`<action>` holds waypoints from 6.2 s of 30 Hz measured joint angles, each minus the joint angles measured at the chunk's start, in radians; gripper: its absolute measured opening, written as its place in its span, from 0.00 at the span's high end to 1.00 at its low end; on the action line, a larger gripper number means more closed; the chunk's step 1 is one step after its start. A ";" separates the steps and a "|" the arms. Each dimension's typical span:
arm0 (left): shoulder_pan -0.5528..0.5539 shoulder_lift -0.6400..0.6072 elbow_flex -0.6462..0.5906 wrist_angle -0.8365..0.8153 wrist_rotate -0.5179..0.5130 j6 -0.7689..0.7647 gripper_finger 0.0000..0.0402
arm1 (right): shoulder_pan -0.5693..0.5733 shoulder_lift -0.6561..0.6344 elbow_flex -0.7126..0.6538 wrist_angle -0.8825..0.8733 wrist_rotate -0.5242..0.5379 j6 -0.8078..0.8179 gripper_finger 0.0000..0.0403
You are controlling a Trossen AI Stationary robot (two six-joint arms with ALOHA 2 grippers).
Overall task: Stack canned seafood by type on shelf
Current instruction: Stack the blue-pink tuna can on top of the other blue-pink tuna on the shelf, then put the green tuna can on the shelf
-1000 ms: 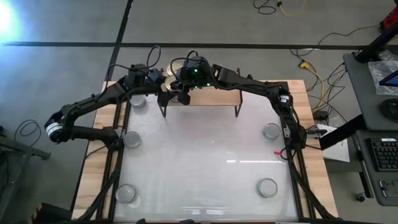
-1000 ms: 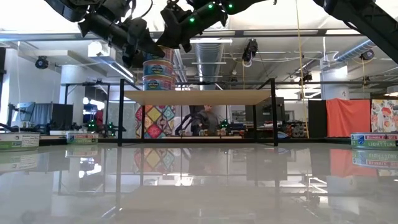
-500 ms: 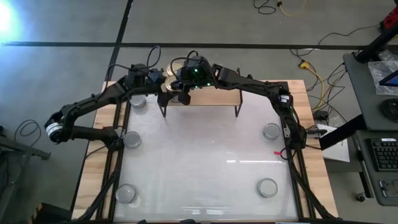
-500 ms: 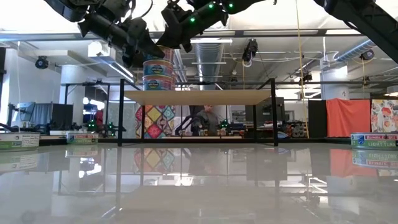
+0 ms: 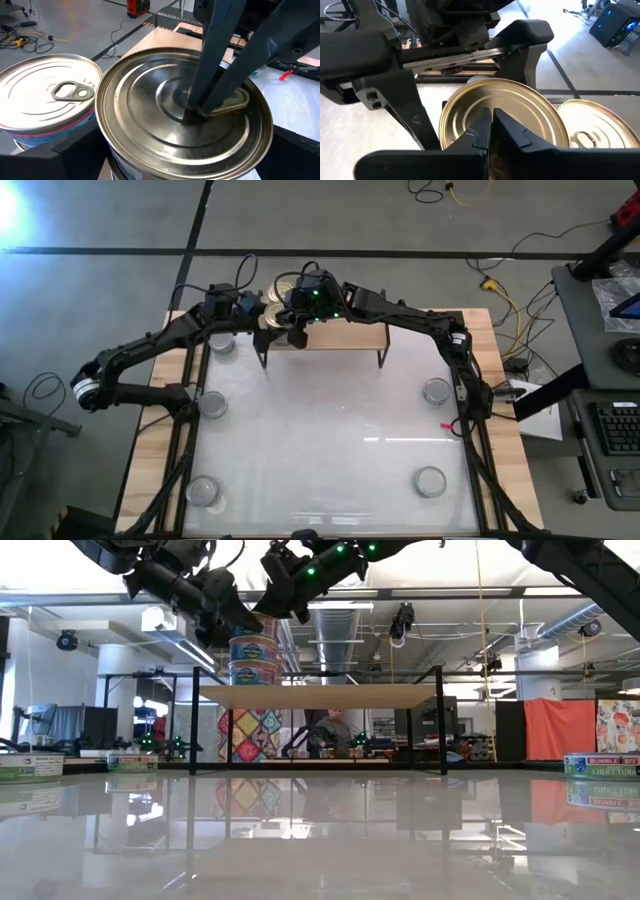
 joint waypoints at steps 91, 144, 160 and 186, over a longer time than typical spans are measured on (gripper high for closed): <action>-0.001 -0.226 -0.173 -0.061 -0.368 0.000 0.05 | -0.005 -0.086 -0.074 -0.249 0.237 -0.109 0.97; -0.064 -0.422 -0.098 -0.201 -0.222 -0.045 0.05 | 0.022 -0.196 -0.085 -0.371 0.066 -0.059 0.97; -0.574 -0.489 -0.304 -0.043 -0.295 -0.132 0.05 | 0.227 -0.199 -0.176 -0.445 0.158 -0.018 0.97; -1.300 -0.066 -0.387 0.507 -0.589 -0.380 0.05 | 0.827 -0.201 -0.443 -0.490 0.247 1.057 0.97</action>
